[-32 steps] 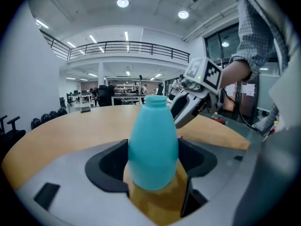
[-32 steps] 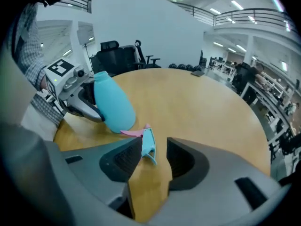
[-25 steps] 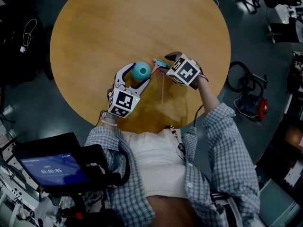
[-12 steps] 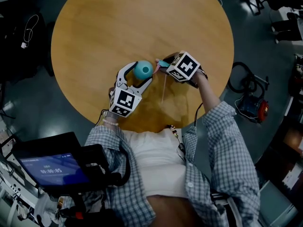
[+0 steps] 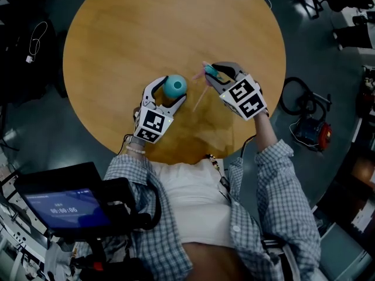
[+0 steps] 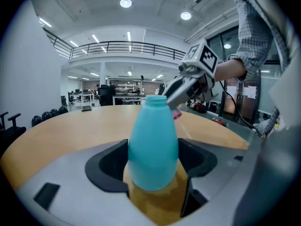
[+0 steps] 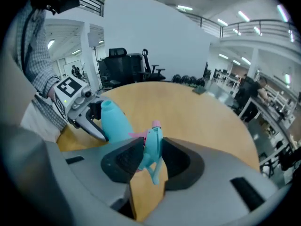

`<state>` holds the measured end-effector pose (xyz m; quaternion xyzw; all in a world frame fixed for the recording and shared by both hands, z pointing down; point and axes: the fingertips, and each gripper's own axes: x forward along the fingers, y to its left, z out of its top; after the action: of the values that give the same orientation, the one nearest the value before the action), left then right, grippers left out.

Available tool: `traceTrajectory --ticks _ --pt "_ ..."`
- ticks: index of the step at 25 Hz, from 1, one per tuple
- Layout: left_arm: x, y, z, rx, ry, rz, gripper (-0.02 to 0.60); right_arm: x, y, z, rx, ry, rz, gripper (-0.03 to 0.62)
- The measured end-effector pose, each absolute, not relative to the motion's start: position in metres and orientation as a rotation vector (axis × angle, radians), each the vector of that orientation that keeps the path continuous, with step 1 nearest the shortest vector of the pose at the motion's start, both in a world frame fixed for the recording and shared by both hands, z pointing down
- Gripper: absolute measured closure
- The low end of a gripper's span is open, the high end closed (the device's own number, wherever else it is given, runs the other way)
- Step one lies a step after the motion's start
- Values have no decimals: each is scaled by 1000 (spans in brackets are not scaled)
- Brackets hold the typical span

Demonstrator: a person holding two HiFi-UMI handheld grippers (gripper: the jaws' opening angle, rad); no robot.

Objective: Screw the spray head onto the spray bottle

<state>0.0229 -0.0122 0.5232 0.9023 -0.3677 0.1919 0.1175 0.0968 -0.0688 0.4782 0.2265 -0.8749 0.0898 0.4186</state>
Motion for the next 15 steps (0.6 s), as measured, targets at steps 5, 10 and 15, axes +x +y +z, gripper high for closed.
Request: traceTrajectory --ticks 5,10,15 --pt "21 -16 526 2636 -1075 564 236 87 -84 376 750 -2371 -64 477" --pt "21 -19 528 2634 -1073 563 235 64 -84 282 931 -2498 -348 477" --pt "22 -21 529 2634 -1070 563 236 49 -73 263 899 -2440 -515 477"
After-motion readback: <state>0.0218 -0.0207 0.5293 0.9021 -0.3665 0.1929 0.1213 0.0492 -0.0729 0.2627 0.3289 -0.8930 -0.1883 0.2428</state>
